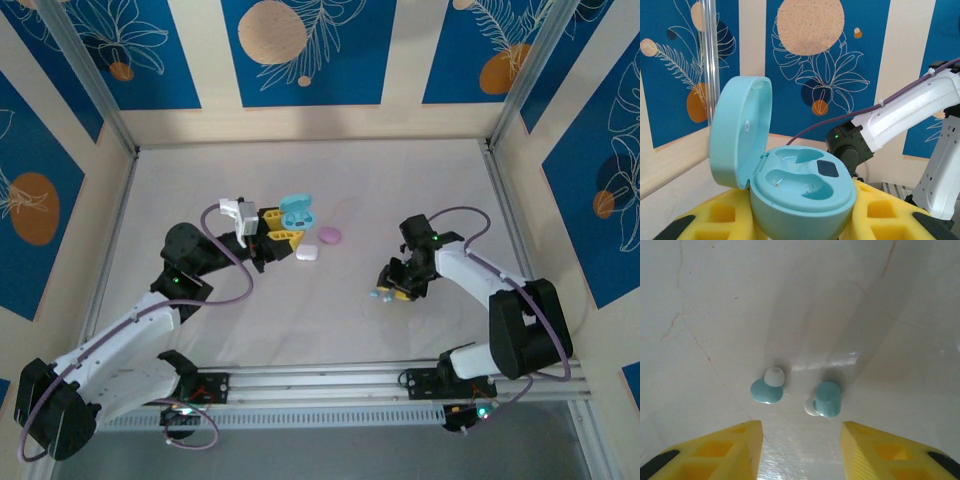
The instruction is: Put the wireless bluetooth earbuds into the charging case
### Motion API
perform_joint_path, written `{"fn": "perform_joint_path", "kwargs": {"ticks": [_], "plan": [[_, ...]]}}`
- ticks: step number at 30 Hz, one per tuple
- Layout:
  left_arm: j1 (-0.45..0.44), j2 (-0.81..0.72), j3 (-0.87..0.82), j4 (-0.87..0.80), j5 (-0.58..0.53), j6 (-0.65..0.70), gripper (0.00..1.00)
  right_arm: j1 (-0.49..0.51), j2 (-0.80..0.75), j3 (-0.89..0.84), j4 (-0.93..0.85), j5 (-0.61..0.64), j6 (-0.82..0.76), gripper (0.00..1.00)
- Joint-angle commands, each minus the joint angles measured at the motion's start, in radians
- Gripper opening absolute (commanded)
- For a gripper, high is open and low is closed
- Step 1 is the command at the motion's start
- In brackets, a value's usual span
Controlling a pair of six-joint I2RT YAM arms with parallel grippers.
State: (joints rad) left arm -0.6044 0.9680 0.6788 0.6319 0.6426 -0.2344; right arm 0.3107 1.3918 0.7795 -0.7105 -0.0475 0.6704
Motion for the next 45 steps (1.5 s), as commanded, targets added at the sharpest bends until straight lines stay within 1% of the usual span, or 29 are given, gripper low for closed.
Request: {"fn": "perform_joint_path", "kwargs": {"ticks": [1, 4, 7, 10, 16, 20, 23, 31, 40, 45], "plan": [[-0.008, -0.016, -0.007, 0.011, -0.011, -0.008, 0.3, 0.033, 0.018, 0.042, 0.018, 0.009, -0.012, 0.42], [-0.008, -0.014, -0.005, 0.014, -0.012, -0.011, 0.3, 0.065, 0.071, 0.088, 0.009, 0.021, -0.027, 0.41], [-0.008, -0.016, -0.007, 0.013, -0.012, -0.011, 0.3, 0.098, 0.131, 0.13, -0.005, 0.064, -0.051, 0.44], [-0.008, -0.018, -0.01, 0.01, -0.013, -0.01, 0.3, 0.106, 0.195, 0.171, -0.005, 0.061, -0.081, 0.44], [-0.009, -0.032, -0.013, -0.005, -0.021, 0.0, 0.3, 0.113, 0.274, 0.24, -0.031, 0.155, -0.112, 0.45], [-0.008, -0.03, -0.015, -0.006, -0.022, 0.001, 0.31, 0.113, 0.317, 0.262, -0.015, 0.083, -0.169, 0.45], [-0.009, -0.026, -0.013, -0.006, -0.02, 0.001, 0.31, 0.122, 0.344, 0.274, -0.028, 0.068, -0.172, 0.44], [-0.008, -0.032, -0.017, -0.013, -0.024, 0.006, 0.31, 0.15, 0.333, 0.246, -0.078, 0.052, -0.163, 0.42], [-0.008, -0.028, -0.019, -0.006, -0.021, 0.003, 0.31, 0.186, 0.297, 0.23, -0.129, 0.074, -0.143, 0.42], [-0.008, -0.034, -0.02, -0.012, -0.021, 0.003, 0.31, 0.205, 0.296, 0.234, -0.143, 0.047, -0.128, 0.43]]}}
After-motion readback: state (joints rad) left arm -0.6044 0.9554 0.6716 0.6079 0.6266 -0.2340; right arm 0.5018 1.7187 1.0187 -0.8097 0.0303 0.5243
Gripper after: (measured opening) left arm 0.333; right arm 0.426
